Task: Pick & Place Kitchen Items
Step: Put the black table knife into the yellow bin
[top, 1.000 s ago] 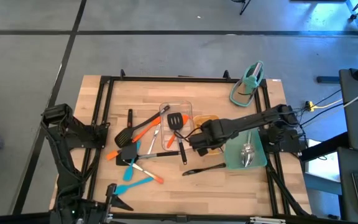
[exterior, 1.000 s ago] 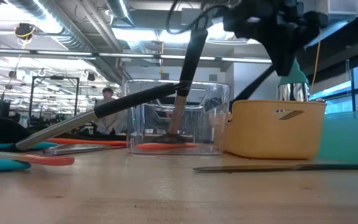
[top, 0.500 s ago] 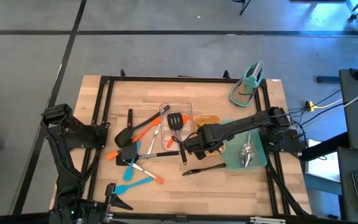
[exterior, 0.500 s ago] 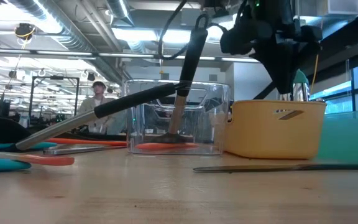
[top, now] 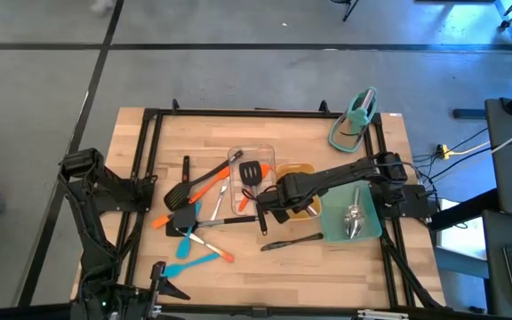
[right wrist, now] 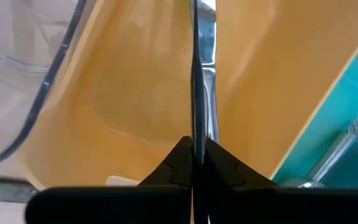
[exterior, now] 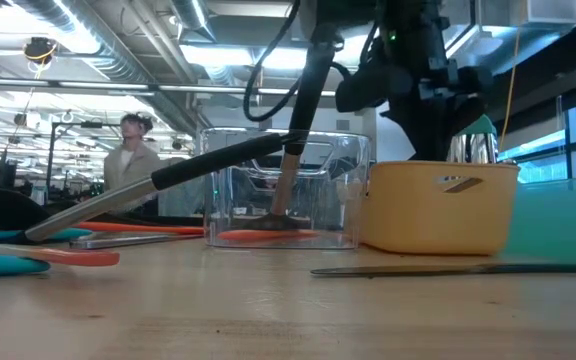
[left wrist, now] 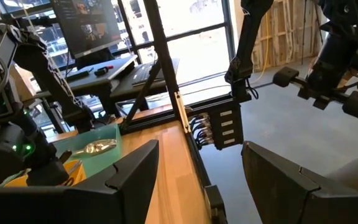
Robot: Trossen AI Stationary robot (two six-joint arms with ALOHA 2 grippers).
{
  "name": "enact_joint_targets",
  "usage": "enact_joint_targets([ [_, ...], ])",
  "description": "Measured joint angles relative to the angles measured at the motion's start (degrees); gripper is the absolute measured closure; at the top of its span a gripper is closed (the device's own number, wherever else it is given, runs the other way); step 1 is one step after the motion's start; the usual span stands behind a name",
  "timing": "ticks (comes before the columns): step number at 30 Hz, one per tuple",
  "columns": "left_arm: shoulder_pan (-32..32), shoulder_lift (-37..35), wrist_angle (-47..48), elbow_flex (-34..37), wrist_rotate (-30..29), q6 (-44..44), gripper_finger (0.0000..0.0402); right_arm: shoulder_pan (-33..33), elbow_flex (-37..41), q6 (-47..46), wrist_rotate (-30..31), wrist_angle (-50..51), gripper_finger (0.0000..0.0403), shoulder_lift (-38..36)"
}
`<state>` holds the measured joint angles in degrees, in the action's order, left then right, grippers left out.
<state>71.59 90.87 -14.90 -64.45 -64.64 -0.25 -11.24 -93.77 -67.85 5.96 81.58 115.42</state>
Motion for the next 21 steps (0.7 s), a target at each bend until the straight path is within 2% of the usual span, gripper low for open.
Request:
enact_joint_targets([
  [11, 0.0, 0.0, 0.1, 0.0, -0.1, 0.0, 0.0176, 0.0, 5.8, -0.2, -1.5, -3.9, 0.0387, -0.3],
  [17, 0.0, 0.0, 0.1, 0.0, -0.1, 0.0, 0.0176, -0.2, 6.3, -0.3, -2.4, -6.5, 0.0387, -0.3],
  [21, 0.0, 0.0, 0.1, 0.0, -0.1, 0.0, 0.0176, -0.2, 6.3, -0.2, -2.3, -6.9, 0.0352, -0.3],
])
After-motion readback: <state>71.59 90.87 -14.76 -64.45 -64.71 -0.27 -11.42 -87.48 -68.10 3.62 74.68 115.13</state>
